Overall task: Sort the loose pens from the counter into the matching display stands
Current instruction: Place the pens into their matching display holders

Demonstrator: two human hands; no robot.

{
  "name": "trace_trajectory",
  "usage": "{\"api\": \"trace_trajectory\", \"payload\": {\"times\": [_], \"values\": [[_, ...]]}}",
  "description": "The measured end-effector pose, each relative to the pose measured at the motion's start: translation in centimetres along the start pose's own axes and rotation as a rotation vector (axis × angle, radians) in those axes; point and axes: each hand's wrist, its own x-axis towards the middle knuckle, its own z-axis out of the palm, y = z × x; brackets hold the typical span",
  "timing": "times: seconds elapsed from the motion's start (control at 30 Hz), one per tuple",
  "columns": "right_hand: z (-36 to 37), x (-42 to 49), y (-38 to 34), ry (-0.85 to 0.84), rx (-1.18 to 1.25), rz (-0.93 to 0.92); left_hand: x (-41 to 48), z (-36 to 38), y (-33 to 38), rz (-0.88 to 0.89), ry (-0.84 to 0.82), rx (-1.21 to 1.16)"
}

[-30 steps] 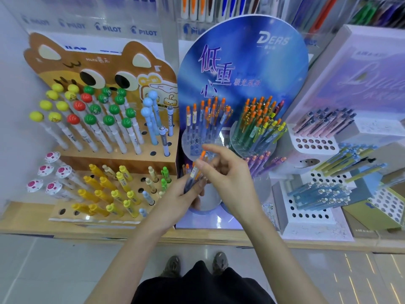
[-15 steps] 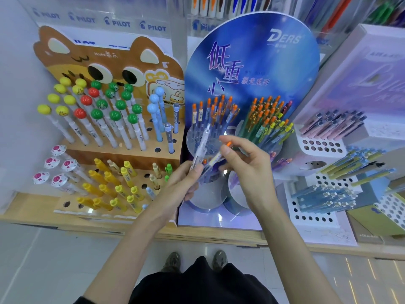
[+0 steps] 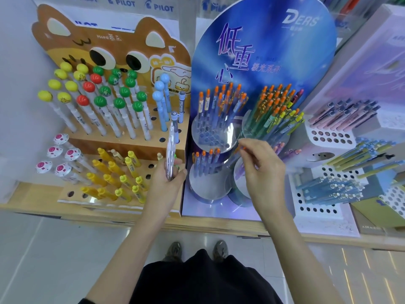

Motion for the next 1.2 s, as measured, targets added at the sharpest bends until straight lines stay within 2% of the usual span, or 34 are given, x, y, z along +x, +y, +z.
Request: {"api": "trace_trajectory", "payload": {"times": [0.23,1.2], "values": [[2.0,0.1,0.6,-0.037,-0.295,-0.221,0.8,0.2,0.6,0.045,-0.026,0.001],[1.9,0.7,1.7,-0.056,-0.322,-0.271,0.9,0.5,2.2,0.102,-0.082,0.004]]}}
